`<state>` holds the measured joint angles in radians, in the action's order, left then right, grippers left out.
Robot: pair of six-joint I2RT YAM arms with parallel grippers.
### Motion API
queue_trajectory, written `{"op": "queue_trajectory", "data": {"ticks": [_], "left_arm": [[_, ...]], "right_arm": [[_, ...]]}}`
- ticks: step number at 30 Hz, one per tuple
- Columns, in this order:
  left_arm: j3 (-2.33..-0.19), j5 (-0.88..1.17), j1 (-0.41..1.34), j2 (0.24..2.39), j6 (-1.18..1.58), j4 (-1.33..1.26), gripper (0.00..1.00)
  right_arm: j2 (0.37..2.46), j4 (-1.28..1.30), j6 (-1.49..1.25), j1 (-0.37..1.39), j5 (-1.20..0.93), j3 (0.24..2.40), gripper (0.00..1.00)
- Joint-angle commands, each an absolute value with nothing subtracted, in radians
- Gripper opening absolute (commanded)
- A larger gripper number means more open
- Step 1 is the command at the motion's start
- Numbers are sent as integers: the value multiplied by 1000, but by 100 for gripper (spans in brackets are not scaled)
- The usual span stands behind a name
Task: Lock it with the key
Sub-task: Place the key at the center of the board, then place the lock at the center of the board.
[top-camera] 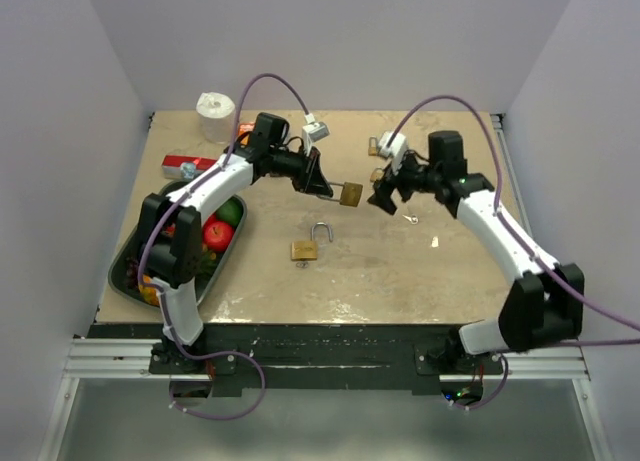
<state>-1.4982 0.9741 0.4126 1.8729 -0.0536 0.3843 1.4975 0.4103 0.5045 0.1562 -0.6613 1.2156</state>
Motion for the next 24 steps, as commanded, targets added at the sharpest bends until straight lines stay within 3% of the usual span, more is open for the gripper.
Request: {"op": "queue_trajectory", "data": {"ticks": [1, 7, 24], "left_arm": [[-1598, 1097, 420, 1907, 176, 385, 0], [-1621, 1066, 446, 1908, 143, 443, 0], [-1609, 1052, 468, 1881, 90, 496, 0]], "right_arm": [[1329, 200, 719, 326, -520, 1068, 96], [1299, 69, 816, 422, -440, 973, 97], [1394, 94, 982, 514, -420, 951, 95]]}}
